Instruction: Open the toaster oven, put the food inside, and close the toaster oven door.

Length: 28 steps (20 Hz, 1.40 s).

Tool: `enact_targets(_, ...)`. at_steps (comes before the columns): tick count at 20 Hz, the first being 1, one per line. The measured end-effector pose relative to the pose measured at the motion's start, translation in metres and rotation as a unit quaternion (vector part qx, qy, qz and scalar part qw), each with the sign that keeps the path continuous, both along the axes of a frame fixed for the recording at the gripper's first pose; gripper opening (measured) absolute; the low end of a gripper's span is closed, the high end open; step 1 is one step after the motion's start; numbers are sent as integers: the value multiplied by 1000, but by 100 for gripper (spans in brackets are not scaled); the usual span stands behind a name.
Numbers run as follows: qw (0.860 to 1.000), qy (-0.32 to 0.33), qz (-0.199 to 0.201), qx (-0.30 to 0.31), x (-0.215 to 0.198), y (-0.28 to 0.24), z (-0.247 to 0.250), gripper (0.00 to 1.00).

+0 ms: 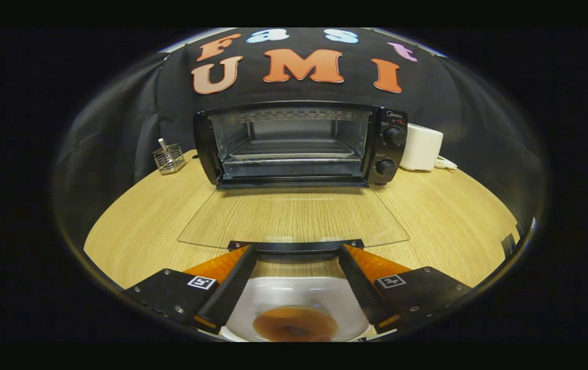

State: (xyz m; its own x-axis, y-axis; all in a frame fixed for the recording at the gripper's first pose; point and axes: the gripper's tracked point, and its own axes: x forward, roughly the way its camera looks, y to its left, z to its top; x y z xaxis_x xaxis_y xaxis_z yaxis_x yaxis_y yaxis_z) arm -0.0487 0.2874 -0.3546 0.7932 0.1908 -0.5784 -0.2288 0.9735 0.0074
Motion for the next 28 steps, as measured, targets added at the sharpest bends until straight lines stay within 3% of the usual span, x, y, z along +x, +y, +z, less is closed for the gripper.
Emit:
enact_targets(9, 1000, -4, 5, 29, -6, -2, 11, 98)
enact_targets(15, 997, -63, 13, 32, -22, -13, 45, 98)
enact_targets(28, 992, -121, 32, 22, -91, -32, 31, 98)
